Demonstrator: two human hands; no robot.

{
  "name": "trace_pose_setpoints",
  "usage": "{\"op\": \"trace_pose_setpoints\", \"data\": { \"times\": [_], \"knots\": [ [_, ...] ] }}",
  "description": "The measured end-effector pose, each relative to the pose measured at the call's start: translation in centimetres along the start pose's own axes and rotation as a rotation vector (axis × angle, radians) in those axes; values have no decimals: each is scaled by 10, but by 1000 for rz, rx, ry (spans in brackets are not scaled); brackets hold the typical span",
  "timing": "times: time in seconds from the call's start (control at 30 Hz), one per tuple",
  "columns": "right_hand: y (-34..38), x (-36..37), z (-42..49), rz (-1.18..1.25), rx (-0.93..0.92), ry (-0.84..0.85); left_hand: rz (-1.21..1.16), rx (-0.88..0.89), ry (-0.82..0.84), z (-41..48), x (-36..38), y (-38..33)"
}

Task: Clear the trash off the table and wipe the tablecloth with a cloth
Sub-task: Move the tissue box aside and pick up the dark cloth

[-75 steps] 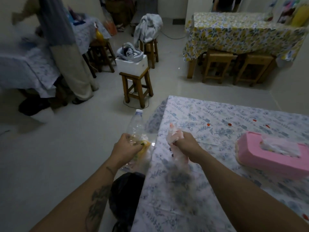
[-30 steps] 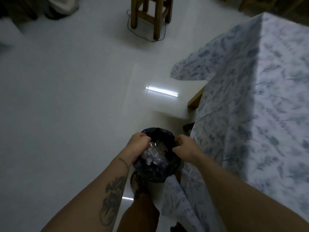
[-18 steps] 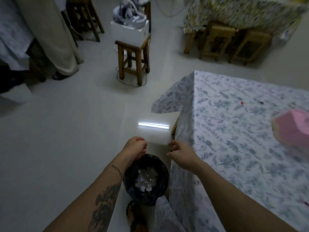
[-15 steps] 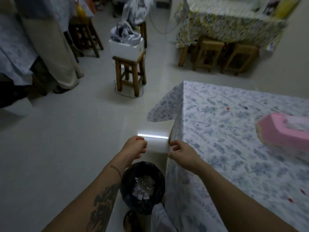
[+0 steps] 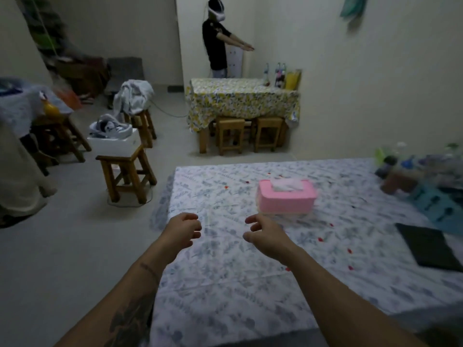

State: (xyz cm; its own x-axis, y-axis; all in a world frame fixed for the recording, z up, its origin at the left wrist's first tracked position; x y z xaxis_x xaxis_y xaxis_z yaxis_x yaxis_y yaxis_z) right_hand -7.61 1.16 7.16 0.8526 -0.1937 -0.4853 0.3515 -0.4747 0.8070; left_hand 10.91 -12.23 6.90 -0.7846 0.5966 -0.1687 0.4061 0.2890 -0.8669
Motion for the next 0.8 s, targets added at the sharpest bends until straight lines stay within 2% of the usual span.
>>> {"op": "trace_pose_setpoints", "data": {
  "times": [0.27,0.5,0.8],
  "knots": [
    [-62,-111,-18,56,126,-154,49,56,101,19,103,-48],
    [-114,-173,19,34,259,-185,47,25,113,86,158,-71],
    [-153,-211,121,85,358,-138,34,22,-163,211,209,-75]
  ]
}}
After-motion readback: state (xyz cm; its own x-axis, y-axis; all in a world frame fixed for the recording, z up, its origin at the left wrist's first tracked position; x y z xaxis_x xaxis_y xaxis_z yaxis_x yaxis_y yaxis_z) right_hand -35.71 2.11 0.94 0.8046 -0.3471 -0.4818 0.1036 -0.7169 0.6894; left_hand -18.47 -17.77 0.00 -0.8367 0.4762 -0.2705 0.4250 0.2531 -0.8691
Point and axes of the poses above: each hand's wrist, its own z-axis towards the middle knuckle, its own x-axis out of the palm, y = z × x, the point moved 2 cm from there along z, towards the middle knuckle, and after that the axes turned 5 degrees about y, right-handed, at the moved point
